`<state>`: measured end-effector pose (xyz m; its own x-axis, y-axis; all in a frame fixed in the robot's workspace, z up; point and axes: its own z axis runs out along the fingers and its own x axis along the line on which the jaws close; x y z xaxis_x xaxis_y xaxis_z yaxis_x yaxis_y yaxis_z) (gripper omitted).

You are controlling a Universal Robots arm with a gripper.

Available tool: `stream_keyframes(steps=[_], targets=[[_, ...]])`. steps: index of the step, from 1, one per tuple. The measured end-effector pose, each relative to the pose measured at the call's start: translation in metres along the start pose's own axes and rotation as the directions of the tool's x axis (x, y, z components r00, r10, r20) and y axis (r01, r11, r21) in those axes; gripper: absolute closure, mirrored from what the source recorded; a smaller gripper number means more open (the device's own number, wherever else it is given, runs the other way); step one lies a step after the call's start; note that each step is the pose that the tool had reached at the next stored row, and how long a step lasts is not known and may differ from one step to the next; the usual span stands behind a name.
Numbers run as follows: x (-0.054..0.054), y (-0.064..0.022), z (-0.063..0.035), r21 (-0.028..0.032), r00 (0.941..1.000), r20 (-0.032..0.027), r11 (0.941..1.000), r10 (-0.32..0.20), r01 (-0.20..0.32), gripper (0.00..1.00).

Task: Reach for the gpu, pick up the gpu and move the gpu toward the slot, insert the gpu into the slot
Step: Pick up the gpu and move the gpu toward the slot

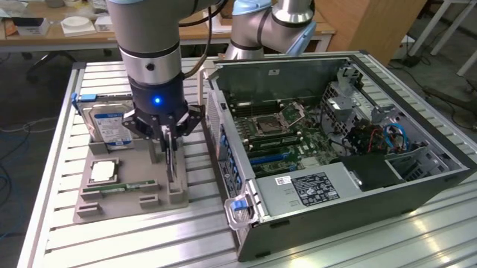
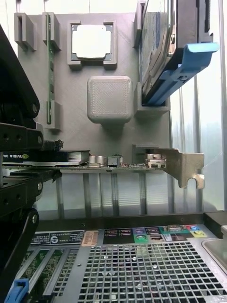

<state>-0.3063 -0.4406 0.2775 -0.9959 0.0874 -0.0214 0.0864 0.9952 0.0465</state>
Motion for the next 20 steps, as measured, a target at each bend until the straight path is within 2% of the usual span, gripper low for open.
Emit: stream_keyframes(steps=[20], targets=[[0.0,0.0008,-0.0182,-0.0001,1.0,0.0001,1.0,0.0,0.0,0.74]])
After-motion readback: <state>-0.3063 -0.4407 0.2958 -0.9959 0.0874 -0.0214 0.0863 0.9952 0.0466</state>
